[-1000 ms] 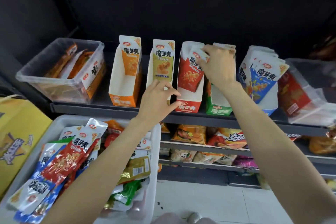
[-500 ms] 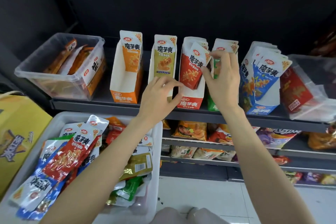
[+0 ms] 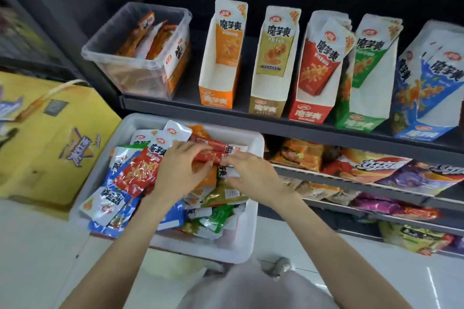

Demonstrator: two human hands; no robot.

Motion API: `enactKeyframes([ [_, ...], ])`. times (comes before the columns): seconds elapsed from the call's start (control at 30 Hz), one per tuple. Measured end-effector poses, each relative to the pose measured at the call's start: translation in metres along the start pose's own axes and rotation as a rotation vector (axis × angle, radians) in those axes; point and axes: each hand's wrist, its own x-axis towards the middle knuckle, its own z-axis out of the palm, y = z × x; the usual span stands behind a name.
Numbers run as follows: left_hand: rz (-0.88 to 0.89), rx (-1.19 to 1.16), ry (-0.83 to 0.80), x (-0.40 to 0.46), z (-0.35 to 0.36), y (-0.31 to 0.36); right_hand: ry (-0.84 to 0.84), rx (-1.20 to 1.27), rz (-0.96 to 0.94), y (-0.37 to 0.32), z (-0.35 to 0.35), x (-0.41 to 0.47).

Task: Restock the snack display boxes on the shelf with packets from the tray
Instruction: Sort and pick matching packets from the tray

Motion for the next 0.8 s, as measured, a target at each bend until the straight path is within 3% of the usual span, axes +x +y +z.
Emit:
enactKeyframes([
  [0.13, -0.047, 0.159, -0.147, -0.023, 0.01, -0.021, -0.004, -0.21, 0.046, 0.0, 0.027, 0.027],
  [0.23, -0.083, 0.136, -0.158, -0.025, 0.011, -0.021, 0.014, -0.385, 0.1, -0.003, 0.028, 0.043],
  [0.37, -0.053, 0.083, -0.082, -0.02, 0.009, -0.022, 0.017, -0.443, 0.087, 0.0, 0.019, 0.049],
  [0.5, 0.064, 0.041, 0.005, -0.006, 0.005, -0.019, 0.152, -0.344, -0.055, -0.001, -0.003, 0.032],
  [0.63, 0.156, 0.009, 0.166, 0.003, -0.001, -0.007, 0.561, -0.246, -0.22, 0.004, -0.019, 0.015],
  [0.7, 0.192, -0.043, 0.301, 0.002, -0.006, -0.001, 0.693, -0.051, -0.107, 0.004, -0.027, 0.002],
  [0.8, 0.339, -0.066, 0.516, 0.001, -0.012, 0.004, 0.757, 0.429, 0.269, -0.001, -0.046, -0.024],
])
